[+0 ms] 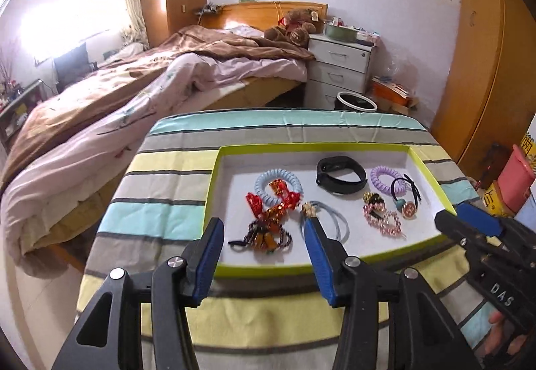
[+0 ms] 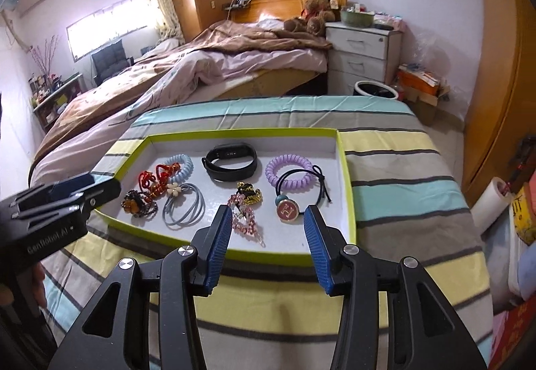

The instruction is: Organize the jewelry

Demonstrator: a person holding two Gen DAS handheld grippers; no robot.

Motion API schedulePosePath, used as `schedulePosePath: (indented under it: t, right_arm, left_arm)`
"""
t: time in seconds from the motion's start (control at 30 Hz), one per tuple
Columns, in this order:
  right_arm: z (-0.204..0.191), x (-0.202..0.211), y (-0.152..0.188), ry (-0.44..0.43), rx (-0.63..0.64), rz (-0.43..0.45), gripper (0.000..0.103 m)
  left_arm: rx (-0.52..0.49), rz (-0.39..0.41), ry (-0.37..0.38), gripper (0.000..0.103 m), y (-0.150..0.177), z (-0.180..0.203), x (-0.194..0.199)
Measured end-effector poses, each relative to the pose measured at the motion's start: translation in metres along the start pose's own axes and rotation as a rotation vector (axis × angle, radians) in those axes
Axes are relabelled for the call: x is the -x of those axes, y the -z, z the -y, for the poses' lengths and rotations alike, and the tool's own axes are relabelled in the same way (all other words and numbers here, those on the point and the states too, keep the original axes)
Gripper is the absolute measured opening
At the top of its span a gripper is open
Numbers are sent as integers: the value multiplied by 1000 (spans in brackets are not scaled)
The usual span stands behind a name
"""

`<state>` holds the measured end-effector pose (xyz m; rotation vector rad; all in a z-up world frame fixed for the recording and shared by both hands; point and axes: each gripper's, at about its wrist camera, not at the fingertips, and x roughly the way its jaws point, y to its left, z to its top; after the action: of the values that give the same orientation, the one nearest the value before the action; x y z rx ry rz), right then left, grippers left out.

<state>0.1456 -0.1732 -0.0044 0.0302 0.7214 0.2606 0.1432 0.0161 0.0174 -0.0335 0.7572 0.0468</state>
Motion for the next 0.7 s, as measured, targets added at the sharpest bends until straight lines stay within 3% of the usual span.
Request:
schedulePosePath:
  t: [0.7]
  right_arm:
    - [-13, 45, 32, 4, -8, 77, 46]
  left_arm:
    - [12, 60, 3, 50, 51, 12, 49]
